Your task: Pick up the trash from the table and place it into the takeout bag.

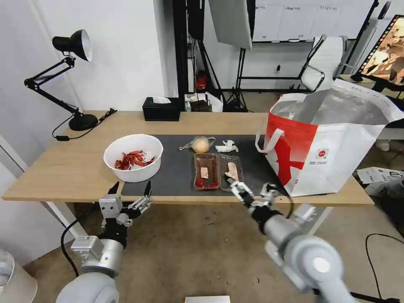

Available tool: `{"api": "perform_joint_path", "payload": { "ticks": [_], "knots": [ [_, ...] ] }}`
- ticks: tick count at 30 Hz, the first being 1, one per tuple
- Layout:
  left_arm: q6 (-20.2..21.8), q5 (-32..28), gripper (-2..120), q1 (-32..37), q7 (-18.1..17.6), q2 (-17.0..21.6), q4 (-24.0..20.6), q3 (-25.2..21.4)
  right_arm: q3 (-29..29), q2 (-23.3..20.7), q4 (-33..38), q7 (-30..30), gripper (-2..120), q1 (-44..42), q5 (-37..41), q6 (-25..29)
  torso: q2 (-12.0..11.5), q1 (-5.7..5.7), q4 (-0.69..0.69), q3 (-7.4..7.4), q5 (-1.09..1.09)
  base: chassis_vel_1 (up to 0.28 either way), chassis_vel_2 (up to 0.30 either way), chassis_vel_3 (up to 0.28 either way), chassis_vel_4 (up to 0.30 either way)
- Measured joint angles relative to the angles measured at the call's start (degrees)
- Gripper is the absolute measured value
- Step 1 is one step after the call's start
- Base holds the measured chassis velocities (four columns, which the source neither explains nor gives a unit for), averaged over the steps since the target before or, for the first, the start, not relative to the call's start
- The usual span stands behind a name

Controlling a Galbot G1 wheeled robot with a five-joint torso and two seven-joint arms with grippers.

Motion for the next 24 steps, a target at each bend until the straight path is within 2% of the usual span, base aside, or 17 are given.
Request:
{"api": "perform_joint_path", "payload": {
  "ticks": [2,6,17,24],
  "knots": [
    [0.07,-0.04,100,0.63,-0.13,0.01,0.00,-0.36,-2.54,3.11,-3.32,1.95,100,2.55,-0.01,0.81,0.00,0.00,0.00,0.00,0.01,0.000,0.000,0.000,0.000],
    [0.09,-0.44,100,1.49,-0.56,0.21,0.35,-0.69,-4.39,6.41,-7.78,2.96,100,5.28,-0.33,1.25,0.00,0.00,0.00,0.00,0.00,0.000,0.000,0.000,0.000],
    [0.41,-1.31,100,2.23,-1.54,-0.46,0.22,-0.98,-5.89,10.11,-12.82,5.59,100,10.04,-0.59,2.78,0.00,0.00,0.00,0.00,0.01,0.000,0.000,0.000,0.000],
    [0.39,-1.31,100,2.09,-1.60,-0.39,0.63,-0.98,-5.22,10.36,-13.13,7.47,100,9.86,-0.39,2.81,0.01,0.00,0.01,-0.01,0.02,0.000,0.000,0.000,0.000]
  ]
}}
